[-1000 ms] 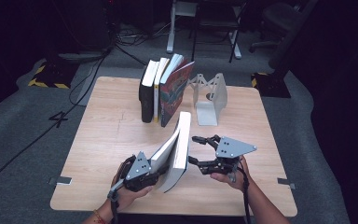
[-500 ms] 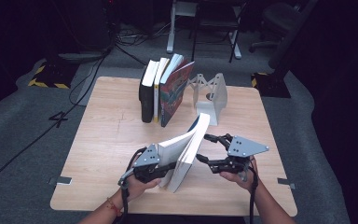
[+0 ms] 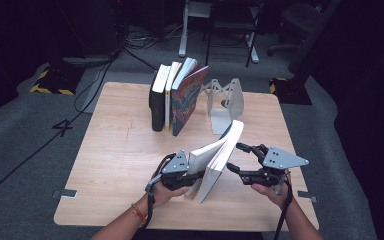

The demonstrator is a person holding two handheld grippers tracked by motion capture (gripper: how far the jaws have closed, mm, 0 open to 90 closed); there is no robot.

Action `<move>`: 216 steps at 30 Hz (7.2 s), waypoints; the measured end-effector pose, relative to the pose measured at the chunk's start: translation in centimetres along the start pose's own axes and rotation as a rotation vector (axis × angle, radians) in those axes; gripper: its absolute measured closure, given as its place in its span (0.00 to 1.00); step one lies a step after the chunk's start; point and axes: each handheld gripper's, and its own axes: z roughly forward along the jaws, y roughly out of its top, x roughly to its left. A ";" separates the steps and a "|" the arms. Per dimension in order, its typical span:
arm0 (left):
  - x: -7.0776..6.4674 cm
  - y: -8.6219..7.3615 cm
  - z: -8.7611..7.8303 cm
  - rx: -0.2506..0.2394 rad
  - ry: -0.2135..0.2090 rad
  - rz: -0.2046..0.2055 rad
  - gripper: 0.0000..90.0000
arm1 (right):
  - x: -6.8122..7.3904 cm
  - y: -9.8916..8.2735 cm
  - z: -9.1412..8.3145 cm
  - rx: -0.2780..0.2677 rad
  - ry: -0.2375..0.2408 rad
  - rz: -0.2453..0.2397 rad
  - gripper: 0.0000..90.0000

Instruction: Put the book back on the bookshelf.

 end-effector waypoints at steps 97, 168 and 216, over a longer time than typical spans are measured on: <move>-0.2 -4.4 -7.6 0.220 -0.040 0.065 0.66 | 0.1 -5.3 4.0 0.184 -0.008 -0.018 0.29; 2.6 -3.0 -4.0 0.268 0.039 0.071 0.35 | 4.3 2.3 2.3 0.140 0.173 -0.098 0.62; 1.9 -8.1 -8.1 0.450 0.182 -0.008 0.30 | 2.6 5.4 2.3 0.340 0.177 0.026 0.67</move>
